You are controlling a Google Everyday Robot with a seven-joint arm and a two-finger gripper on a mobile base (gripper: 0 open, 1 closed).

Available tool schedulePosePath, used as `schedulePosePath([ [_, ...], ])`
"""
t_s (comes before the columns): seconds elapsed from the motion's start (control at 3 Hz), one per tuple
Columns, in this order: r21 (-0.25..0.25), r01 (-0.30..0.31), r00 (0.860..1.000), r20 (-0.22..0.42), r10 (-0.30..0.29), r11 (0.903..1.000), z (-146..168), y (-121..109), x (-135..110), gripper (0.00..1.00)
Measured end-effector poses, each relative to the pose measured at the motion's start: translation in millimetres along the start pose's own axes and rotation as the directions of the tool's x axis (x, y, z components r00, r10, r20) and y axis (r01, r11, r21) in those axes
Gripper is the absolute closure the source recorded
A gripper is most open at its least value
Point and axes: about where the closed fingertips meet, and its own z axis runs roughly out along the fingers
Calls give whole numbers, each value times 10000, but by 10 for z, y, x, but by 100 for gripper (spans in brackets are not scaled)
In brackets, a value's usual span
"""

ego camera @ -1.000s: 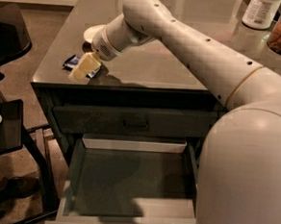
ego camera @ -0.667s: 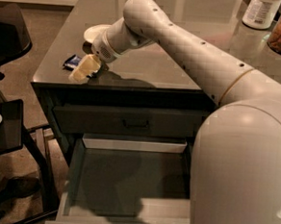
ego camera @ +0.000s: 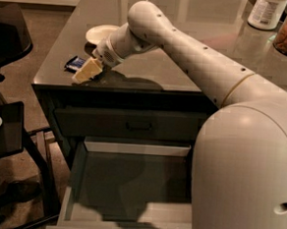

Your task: Place rxbar blueberry into middle drawer

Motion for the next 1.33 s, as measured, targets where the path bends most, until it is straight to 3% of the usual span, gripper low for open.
schedulePosePath([
  [1.0, 82, -151, 9999, 66, 150, 9999, -18, 20, -44, 96],
  [1.33, 82, -235, 9997, 120, 234, 9997, 1, 29, -25, 100],
])
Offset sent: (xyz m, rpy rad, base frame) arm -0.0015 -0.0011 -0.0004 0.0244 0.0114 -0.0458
